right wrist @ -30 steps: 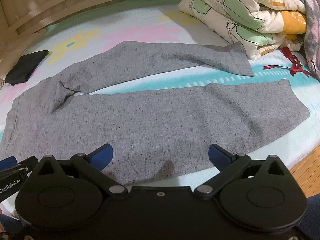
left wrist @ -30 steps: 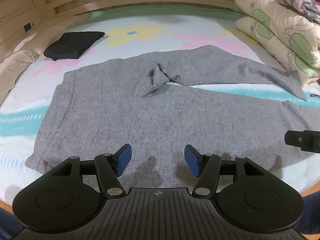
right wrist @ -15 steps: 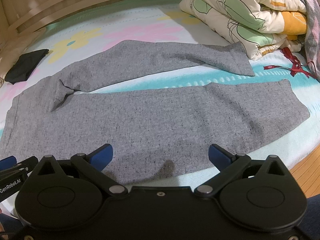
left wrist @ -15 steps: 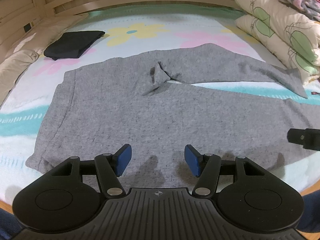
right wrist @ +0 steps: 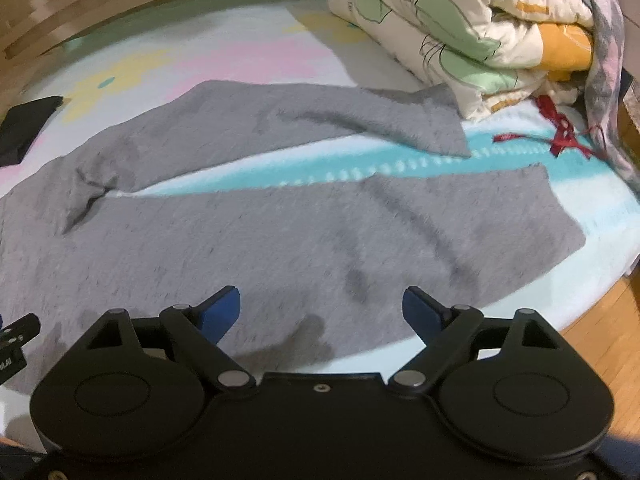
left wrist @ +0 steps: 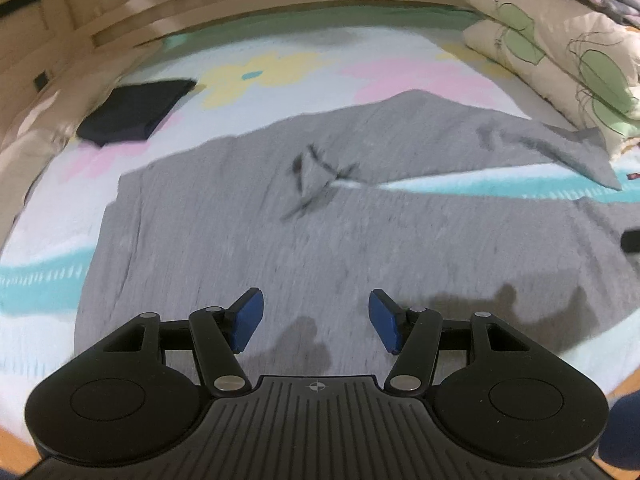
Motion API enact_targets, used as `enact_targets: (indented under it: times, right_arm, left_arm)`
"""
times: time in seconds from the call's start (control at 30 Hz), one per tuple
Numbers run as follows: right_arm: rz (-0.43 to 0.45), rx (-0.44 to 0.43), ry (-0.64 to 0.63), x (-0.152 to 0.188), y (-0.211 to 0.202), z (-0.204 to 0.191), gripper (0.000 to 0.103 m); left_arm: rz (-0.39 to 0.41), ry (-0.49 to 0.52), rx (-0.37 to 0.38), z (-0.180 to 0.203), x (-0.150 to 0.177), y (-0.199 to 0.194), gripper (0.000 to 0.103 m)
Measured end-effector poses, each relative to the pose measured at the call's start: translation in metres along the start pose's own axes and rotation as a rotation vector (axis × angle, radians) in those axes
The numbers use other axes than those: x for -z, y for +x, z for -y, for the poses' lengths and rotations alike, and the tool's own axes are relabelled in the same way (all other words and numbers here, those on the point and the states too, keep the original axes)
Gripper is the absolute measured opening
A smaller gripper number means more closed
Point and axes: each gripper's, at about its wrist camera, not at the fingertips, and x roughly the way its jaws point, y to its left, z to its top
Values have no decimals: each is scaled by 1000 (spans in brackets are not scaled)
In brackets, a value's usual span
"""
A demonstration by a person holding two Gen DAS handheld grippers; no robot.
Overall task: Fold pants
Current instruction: 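Reach the right gripper to the grey pant leg cuff and close on it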
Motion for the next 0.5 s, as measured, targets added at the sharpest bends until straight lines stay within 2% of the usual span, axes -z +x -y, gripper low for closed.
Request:
enact_targets:
  times: [0.17,0.33,0.43,0.5]
  right_arm:
    - [-2,17,13,-52,11,16,89]
    - [-15,34,53,-113,47,28,89]
    - [-48,21,145,-144,77,37,89]
    - [-80,4,226,-164,103,43,89]
  left_arm:
    - [34,43,35,11,-40,10,57]
    - [65,100,32,21,-56,32,57]
    - [37,92,29,20,-52,53,57]
    - [-11,79,37,18,-46,69,56]
